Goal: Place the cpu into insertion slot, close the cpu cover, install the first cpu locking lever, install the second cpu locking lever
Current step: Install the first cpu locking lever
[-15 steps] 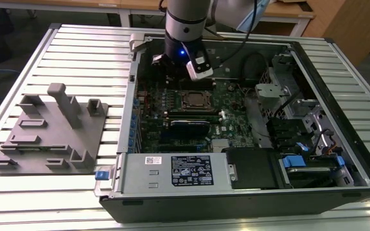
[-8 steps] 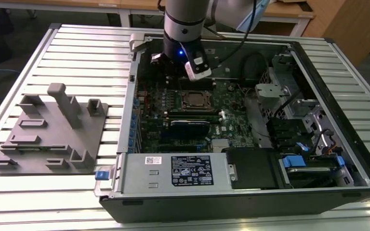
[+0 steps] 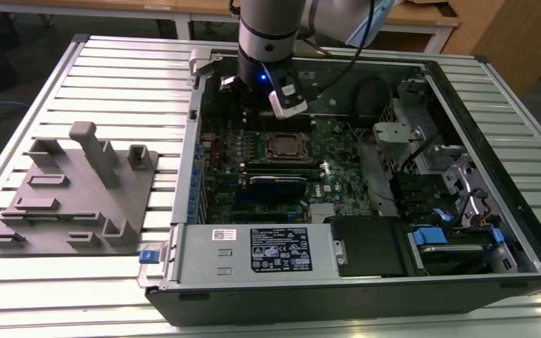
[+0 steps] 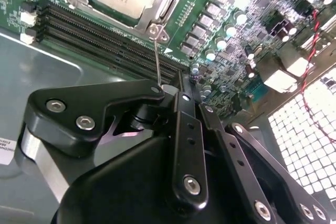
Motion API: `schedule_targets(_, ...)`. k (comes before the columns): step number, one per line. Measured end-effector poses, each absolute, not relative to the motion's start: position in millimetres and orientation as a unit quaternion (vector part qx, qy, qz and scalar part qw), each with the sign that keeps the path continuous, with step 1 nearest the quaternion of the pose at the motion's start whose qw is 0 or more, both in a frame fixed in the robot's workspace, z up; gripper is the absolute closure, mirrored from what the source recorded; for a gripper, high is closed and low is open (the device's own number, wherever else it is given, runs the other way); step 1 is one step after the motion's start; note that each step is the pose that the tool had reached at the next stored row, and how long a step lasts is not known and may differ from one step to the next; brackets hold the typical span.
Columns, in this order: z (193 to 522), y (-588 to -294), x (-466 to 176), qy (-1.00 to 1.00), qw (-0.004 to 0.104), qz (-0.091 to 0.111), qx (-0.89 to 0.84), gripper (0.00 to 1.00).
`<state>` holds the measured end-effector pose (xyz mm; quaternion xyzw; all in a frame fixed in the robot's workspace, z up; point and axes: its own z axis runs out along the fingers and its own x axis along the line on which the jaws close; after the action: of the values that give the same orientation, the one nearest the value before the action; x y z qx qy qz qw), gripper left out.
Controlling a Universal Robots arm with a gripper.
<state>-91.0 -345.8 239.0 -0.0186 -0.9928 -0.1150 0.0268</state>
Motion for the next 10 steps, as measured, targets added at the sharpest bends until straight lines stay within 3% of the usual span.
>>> schedule_targets(10,239.0,-345.9,-90.0,-0.992,0.027,-0.121,-0.018,0.9)
